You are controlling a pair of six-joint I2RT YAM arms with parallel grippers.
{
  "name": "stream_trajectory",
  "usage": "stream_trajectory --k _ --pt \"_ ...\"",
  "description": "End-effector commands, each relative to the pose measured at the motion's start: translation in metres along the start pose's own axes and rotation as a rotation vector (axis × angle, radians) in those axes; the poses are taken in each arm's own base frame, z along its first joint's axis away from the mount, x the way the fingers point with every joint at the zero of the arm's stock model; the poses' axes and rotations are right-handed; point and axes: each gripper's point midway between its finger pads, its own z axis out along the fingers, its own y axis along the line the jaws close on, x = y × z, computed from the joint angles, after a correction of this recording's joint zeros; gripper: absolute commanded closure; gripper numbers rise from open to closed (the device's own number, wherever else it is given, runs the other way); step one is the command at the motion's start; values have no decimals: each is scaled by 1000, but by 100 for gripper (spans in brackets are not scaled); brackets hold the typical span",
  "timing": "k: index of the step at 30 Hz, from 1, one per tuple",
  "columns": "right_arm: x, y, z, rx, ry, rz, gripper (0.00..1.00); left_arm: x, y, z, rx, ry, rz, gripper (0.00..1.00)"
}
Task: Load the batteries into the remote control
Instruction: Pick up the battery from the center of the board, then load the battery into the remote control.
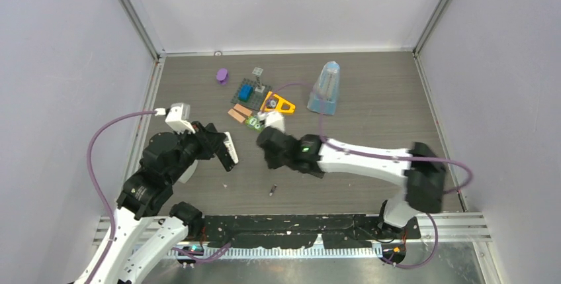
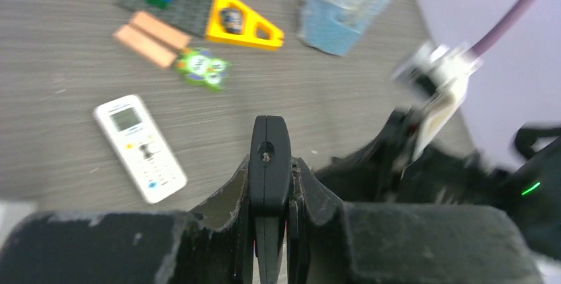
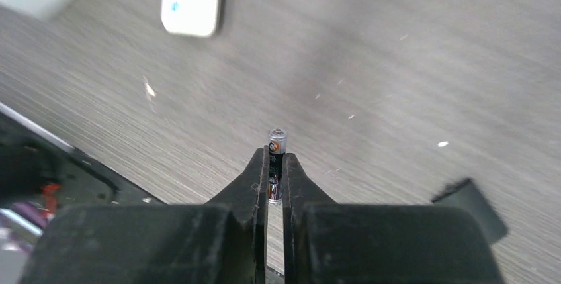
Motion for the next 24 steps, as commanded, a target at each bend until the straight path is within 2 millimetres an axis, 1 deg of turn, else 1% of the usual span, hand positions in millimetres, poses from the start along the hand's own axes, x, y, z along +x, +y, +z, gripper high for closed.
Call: stream_trajectory --k 1,2,3,4,5,6,7,8,9,10,13,16,17,19,21,24 --pt "-72 -35 -69 -74 -305 204 95 -10 -72 2 383 -5 26 100" --pt "-74 -37 -75 -93 -340 199 95 -9 -81 1 431 5 20 100" --pt "-85 -40 -97 -129 -403 198 95 -8 -89 1 480 17 10 100" --pt "-88 -41 -105 -154 -435 200 95 -7 -99 -1 535 25 1 100" --pt "-95 -42 -124 -190 -484 197 95 -7 -109 -3 598 29 -6 100" --pt "-97 -38 -132 -230 -508 193 95 -8 -118 -6 657 31 -20 100" --pt "-103 -38 -149 -266 -547 191 95 -13 -128 -8 712 14 -33 100" --pt "-105 -33 -156 -311 -561 186 95 -14 -133 -9 744 14 -51 100" --pt "-109 -31 -169 -346 -590 184 95 -16 -137 -8 760 13 -73 100" --pt "-110 -24 -176 -392 -601 178 95 -19 -139 -6 761 20 -110 100" --pt "-116 -15 -204 -476 -652 177 95 -29 -138 1 704 30 -270 100" --pt "-123 -7 -225 -541 -676 202 95 -40 -142 0 714 23 -409 100" --pt "-127 -3 -232 -568 -687 209 95 -41 -143 0 715 29 -443 100" --pt "-129 4 -240 -598 -696 201 95 -42 -146 0 720 47 -483 100" --pt "-130 11 -244 -610 -696 178 95 -41 -148 -1 723 70 -507 100" --pt "-127 20 -243 -604 -681 133 94 -39 -147 0 719 80 -520 100"
